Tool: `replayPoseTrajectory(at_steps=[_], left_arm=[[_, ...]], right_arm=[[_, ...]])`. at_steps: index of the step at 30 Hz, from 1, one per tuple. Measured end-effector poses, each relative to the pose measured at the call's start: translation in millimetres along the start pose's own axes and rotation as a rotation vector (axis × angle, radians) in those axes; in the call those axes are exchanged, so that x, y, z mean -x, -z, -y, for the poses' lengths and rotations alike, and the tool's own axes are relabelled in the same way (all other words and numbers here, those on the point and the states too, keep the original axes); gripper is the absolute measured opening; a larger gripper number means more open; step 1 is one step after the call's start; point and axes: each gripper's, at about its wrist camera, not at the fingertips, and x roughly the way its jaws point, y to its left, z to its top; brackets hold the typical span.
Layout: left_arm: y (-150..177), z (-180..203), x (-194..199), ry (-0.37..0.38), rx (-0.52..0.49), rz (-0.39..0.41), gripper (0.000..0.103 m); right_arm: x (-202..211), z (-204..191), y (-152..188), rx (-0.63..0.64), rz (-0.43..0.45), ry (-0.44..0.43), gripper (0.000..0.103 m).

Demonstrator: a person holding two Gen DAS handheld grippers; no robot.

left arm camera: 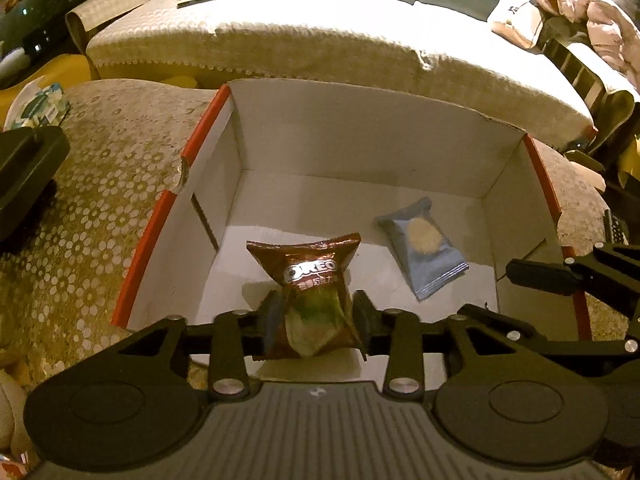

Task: Organize snacks
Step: 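Carry the green pouch and blue packet over the red box, then open both tools to drop the pouch and packet into the box, then move both tools back toward the remaining snacks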

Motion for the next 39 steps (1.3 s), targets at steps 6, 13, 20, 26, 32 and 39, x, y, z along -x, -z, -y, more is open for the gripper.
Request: replayPoseTrajectory(at_steps=[6,13,20,26,32,39], left_arm=[[1.7,1.0,20.1,0.006,0.006,0.036,0.057],[7.6,5.3,51.6,0.007,-0.006,0.078,0.066],[17.1,6.4,84.0,0.013,-0.012,0.125,0.074],[30.7,8.0,112.0,0.019,-0.03,0.166,0.082],[53.6,7.4,138.5,0.038,-0.038,0.2,0.085],[85.4,0.4,154.8,0.052,-0.012,0.193,0.09]], right_arm=[[16.7,4.3,1.0,-0.039,0.024,-0.026,0.05],[43.9,2.4,4.3,-0.056,0.059,-0.035,0.061],[72.7,0.1,9.7,-0.074,0.09,-0.042,0.074],[98.1,-3.8,17.0,-0.093,0.118,-0.06,0.081],[120.4,-10.2,31.8,-0.104,0.134,-0.08,0.088],[139.9,-18.1,54.4,-0.137,0.146,-0.109,0.1]])
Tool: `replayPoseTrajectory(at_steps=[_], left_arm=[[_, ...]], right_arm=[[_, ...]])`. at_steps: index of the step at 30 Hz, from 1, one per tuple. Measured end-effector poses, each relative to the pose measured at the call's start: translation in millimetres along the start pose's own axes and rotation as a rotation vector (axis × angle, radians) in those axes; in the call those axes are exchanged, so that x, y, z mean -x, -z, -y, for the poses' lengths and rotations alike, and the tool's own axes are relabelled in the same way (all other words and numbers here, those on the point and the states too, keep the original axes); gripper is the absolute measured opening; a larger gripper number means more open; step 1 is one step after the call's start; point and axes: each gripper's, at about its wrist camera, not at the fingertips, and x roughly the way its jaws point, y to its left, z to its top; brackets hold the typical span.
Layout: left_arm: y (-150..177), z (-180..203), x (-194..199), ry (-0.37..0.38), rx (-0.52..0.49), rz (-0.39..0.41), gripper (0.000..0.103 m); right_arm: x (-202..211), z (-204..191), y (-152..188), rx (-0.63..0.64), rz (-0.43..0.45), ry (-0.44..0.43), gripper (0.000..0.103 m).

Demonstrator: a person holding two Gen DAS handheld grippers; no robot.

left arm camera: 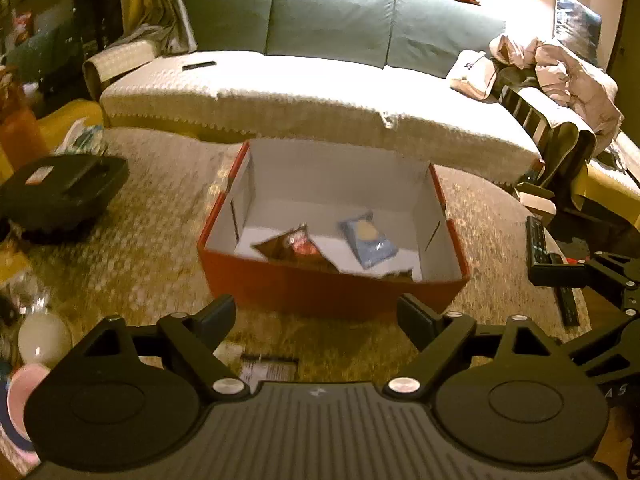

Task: Organize snacks
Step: 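Move both tools back toward the remaining snacks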

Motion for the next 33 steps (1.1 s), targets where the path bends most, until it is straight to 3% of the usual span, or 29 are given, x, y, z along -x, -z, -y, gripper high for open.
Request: replayPoseTrajectory(at_steps=[7,18,26,33], left_arm=[[40.2,-15.1,6.1,0.027,0.03,-0.059,0.091],[98.2,-44.0,0.3,-0.001,0.092,-0.139,0.091],[122.4,-47.6,-6.2,-0.002,0.03,-0.178,0.091],[126.6,-55.2,-14.8,0.045,-0.063,-0.185,0.091]], right_arm=[[7.0,-4.7,32.2,-0.045,-0.039,-0.002,0.103],[-16.8,-12.4,96.3,-0.11,-0.194,0.046,0.102],[-41.7,-39.4,122.0,-0.084,-0.295,0.138,0.092],[-55.2,-48.9,131.8,-0.06,-0.341,0.169,0.083]])
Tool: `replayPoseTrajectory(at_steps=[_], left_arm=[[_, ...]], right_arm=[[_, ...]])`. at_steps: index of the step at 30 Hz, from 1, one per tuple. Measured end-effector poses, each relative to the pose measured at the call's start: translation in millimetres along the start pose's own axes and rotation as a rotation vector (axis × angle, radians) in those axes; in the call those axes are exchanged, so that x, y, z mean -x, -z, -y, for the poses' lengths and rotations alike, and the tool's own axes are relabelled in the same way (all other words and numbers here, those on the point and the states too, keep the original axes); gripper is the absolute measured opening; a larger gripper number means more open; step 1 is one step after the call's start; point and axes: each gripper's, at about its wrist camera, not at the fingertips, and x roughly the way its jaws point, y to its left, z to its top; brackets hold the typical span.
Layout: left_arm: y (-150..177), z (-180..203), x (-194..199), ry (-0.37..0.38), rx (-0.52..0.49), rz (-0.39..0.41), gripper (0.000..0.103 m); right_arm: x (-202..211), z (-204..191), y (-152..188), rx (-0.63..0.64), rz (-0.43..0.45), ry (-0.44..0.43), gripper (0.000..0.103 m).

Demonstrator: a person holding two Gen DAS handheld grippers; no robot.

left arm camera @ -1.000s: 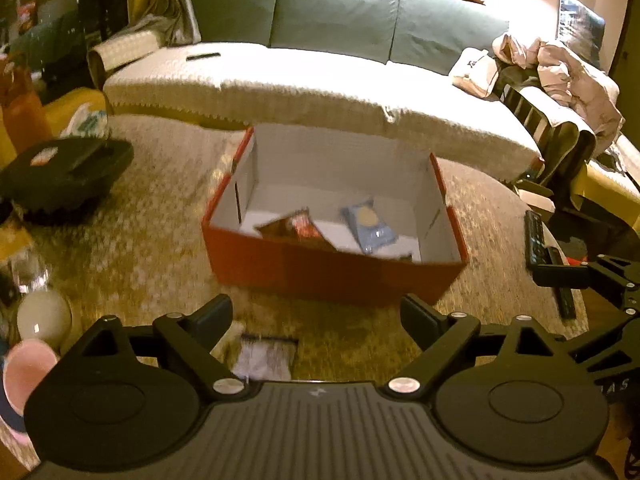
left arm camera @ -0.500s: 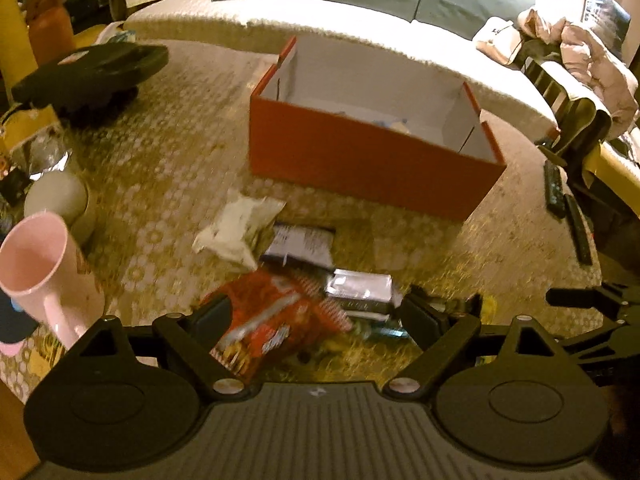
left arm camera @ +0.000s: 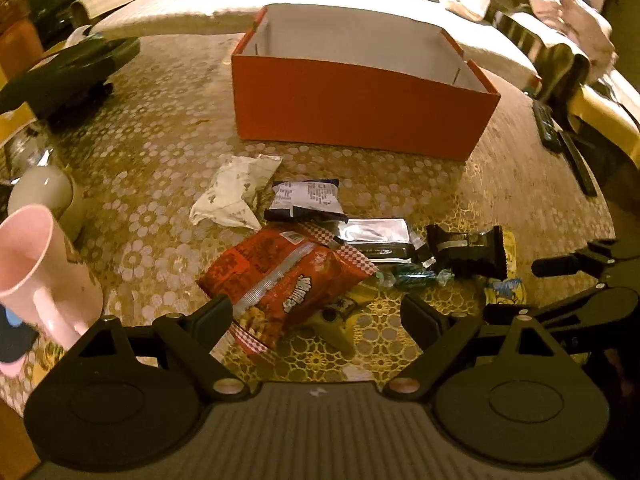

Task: Organize snacks
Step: 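Move both tools back toward the remaining snacks, then grasp the red chip bag with the left tool while the right tool grasps the yellow Minion packet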

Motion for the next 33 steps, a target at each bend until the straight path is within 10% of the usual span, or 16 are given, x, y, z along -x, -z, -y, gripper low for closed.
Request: replayPoseTrajectory(at_steps=[19,33], left_arm=[[-27.5,-19.8,-15.0,0.118,-0.19,-0.083,0.091],[-55.8,-32.4,-68.5,0.149,-0.21,-0.214,0.095]], right_arm=[[-2.2,-8.2,1.5,0.034,0.011,-0.002,0.051],[-1.1,10.0,0.4,-0.022,0.0,-0.105,0.051]])
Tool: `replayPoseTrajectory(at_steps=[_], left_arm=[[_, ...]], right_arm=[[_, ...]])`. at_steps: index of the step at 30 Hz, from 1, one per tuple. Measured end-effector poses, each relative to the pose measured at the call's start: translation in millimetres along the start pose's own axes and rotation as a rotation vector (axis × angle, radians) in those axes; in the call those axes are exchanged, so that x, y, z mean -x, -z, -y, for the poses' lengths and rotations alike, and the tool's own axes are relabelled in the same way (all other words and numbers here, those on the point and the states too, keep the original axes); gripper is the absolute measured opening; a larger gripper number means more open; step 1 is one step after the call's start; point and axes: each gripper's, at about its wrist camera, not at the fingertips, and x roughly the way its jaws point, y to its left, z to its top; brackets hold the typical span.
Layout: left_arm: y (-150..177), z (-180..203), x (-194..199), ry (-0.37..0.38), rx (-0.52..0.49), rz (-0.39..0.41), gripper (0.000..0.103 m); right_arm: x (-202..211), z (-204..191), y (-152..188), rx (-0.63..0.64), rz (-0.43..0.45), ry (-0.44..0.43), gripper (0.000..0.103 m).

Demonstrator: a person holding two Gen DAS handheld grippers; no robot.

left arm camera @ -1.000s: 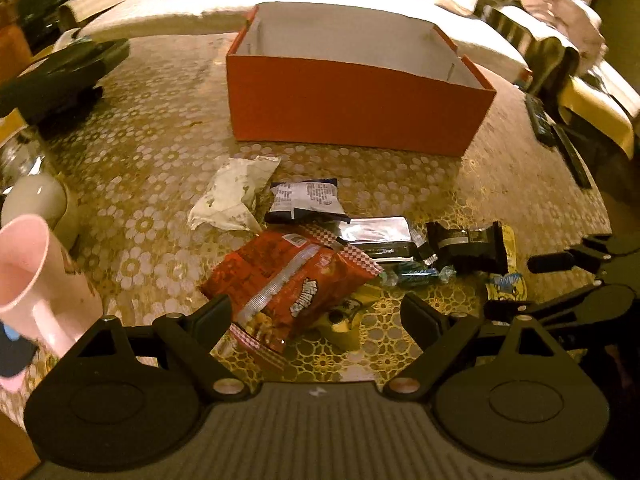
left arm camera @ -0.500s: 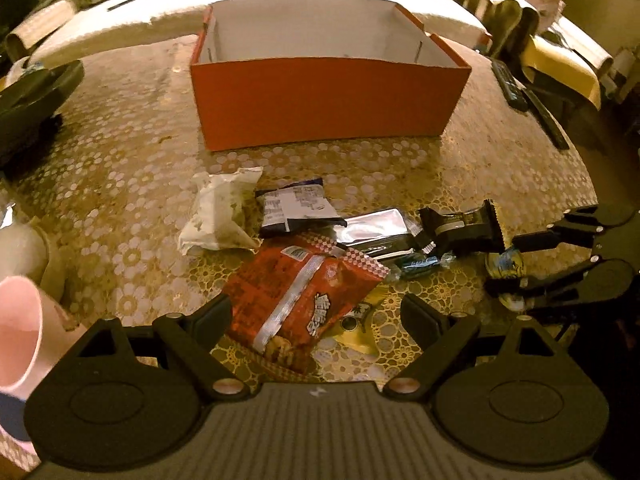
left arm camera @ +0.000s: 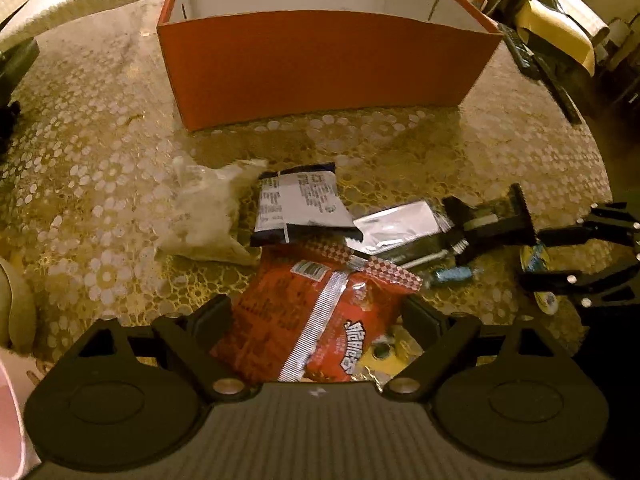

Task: Organize snacks
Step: 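Grasp the red chip bag with the left tool while the right tool grasps the yellow Minion packet, then lift the red bag and Minion packet and carry both over the box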

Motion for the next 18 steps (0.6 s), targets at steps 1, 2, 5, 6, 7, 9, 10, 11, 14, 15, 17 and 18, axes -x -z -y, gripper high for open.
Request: replayPoseTrajectory(at_steps=[1,2,5,6,7,9,10,11,14,15,17,18], left_arm=[[-1.3,-2.1,-2.7,0.004,0.01,-0.004,0.095],[-1.6,-4.4,-5.3,0.01,0.022,-0.008,0.095],[1.3,-6.1,-13.8,0.019,0.052,-0.026,0.094],[3.7,-5.7,-16.4,0.018,0.063,-0.026,0.092],[6.0,-5.3,-17.5,0.019,0.075,-0.023,0.091],[9.5,-5.1,-17.5,0.021,0.1,-0.012,0.085],[10.6,-5.5,-16.0,0.022,0.118,-0.002,0.083],[11.9,-5.7,-14.1,0.021,0.136,0.007,0.081],[16.4,-3.8,-8.5,0.012,0.169,0.035,0.08],[17.9,-2.5,-7.2,0.009,0.181,0.042,0.079],[20.9,1.9,-3.6,-0.005,0.2,0.061,0.079],[22.0,3.8,-2.2,-0.008,0.21,0.071,0.079]], right_arm=[[-0.4,0.3,0.1,-0.001,0.0,-0.003,0.051],[-0.6,1.0,0.1,-0.004,0.001,-0.006,0.051],[-1.0,3.3,-0.2,-0.012,0.002,-0.017,0.051],[-1.0,3.8,-0.2,-0.012,0.003,-0.019,0.051],[-0.9,4.1,-0.1,-0.013,0.003,-0.021,0.051],[-1.0,4.7,0.0,-0.014,0.005,-0.025,0.051],[-0.8,5.1,0.1,-0.014,0.006,-0.025,0.051],[-0.9,5.3,0.1,-0.015,0.007,-0.025,0.051],[1.0,7.1,1.1,-0.022,0.012,-0.022,0.051],[1.5,7.3,1.2,-0.025,0.014,-0.02,0.051],[2.7,7.9,1.4,-0.028,0.019,-0.016,0.051],[3.9,8.2,1.4,-0.03,0.022,-0.015,0.051]])
